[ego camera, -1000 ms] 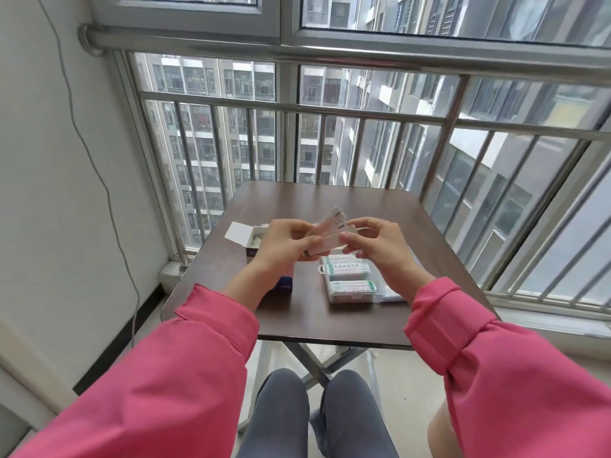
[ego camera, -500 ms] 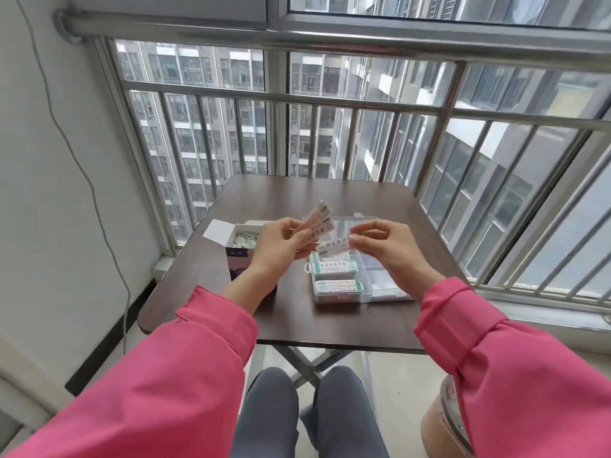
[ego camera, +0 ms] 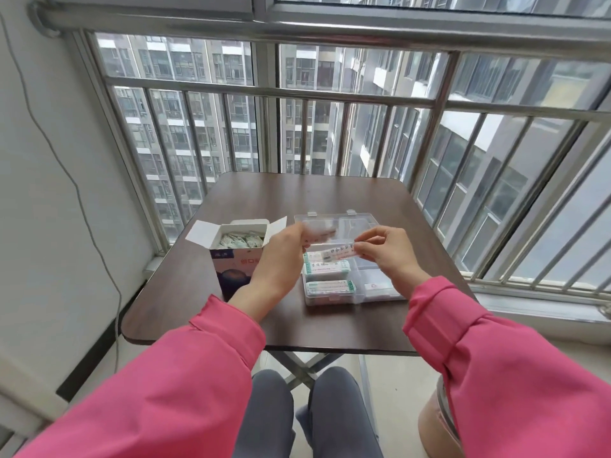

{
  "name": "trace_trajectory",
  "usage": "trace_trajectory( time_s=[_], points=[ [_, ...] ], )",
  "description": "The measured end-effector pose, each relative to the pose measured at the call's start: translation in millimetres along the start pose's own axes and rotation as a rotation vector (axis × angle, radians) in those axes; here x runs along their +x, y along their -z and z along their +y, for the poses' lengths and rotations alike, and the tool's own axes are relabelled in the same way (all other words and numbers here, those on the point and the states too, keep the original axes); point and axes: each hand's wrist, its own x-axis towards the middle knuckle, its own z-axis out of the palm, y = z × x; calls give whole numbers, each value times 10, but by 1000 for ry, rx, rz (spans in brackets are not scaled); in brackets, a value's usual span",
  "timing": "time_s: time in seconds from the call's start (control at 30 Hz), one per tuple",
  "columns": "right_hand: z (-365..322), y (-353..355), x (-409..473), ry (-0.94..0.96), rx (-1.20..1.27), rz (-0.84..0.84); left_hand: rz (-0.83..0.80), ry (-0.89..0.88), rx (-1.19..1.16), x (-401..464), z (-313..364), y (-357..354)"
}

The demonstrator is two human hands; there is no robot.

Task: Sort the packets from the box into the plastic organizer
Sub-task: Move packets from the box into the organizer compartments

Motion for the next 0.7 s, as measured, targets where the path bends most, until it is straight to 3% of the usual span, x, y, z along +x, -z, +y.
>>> trace_trajectory(
  time_s=[0.17, 0.47, 0.7],
  points=[
    [130, -199, 129, -21, -155, -43, -19, 22, 104, 16, -132, 3],
    [171, -375, 159, 139, -503, -94, -37, 90, -57, -6, -157, -30],
    [213, -334, 165, 210, -530, -130, -76, 160, -165, -59, -249, -146]
  ],
)
